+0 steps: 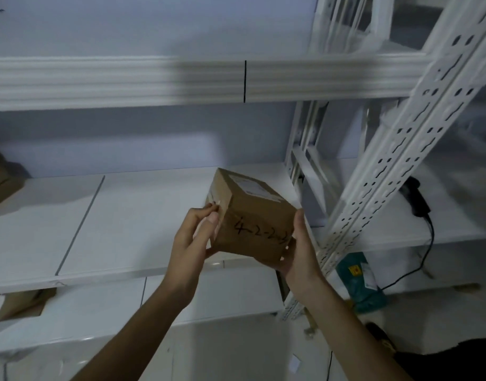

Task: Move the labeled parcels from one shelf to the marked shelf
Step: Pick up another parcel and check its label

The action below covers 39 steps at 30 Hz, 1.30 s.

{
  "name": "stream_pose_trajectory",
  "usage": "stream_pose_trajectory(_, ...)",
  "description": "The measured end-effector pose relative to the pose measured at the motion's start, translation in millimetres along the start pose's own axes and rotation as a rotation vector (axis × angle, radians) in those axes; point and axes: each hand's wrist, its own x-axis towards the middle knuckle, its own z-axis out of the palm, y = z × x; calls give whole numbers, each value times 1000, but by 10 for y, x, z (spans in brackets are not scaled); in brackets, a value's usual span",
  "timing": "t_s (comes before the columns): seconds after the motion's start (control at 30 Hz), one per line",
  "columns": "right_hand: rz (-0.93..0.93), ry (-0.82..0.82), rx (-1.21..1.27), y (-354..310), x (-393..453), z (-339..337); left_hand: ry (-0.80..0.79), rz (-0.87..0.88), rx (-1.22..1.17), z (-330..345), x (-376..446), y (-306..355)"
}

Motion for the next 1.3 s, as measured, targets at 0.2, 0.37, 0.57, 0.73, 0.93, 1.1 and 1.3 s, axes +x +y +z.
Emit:
stream_pose_trajectory(0.2, -5, -37, 69, -137, -66, -28, 38, 52, 60, 29, -144, 75)
stream_pose_trajectory(0.37, -285, -188, -107, -156, -278, -6, 19, 16, -44, 43, -190, 117)
stream_pose_trajectory(0.57, -464, -228, -196, -160, -415, -63, 18, 48, -129, 66, -319, 132)
stream_pose_trajectory(0.73, -501, -269, -207, -54, -563, -171, 50, 116, -92, 34, -500, 99)
stream_pose_trajectory(0.93, -628, -323, -109, 9, -948, -115, 35, 326, -150, -41, -825, 247)
stream_pose_trajectory(1.1, -697, -355, -16, -20, -1245, 181, 12, 469, -145, -192, -1017, 581)
stream_pose_trajectory(1.3, -745, -399, -65, 9, -1677, 957, 78, 507, -190, -928, -1350, 1042)
